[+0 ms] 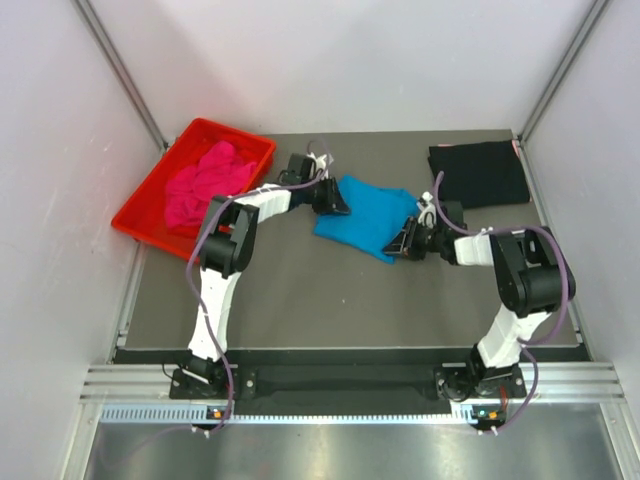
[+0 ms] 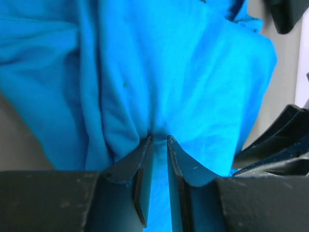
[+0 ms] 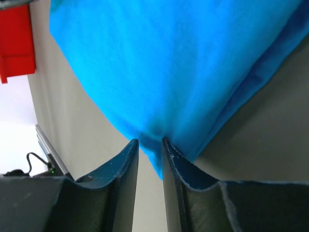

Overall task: Fold and stack the t-shirts
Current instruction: Fold the tshirt

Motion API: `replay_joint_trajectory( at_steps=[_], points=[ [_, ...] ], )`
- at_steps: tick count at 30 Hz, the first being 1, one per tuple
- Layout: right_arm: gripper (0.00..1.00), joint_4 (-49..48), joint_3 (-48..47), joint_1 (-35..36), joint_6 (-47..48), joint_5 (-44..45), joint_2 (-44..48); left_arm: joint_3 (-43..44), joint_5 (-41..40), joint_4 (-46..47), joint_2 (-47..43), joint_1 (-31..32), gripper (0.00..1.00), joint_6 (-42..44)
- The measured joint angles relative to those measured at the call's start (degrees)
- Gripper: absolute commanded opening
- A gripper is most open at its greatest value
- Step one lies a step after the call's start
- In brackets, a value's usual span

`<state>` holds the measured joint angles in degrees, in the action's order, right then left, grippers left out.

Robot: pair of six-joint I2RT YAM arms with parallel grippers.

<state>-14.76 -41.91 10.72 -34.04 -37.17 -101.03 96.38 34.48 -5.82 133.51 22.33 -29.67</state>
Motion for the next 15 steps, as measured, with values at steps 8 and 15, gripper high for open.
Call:
replay_joint_trajectory(
  at_steps=[8, 15],
  points=[
    [0.3, 6.3, -0.2, 0.5, 1.6, 0.6, 7.6, -0.3, -4.1, -3.6, -3.0, -1.0, 0.29, 3.1],
    [0.19, 8.3, -8.5, 4.6, 0.8, 0.6, 6.5, -4.2, -8.0, -6.5, -12.0, -0.1, 0.29, 4.3]
  ],
)
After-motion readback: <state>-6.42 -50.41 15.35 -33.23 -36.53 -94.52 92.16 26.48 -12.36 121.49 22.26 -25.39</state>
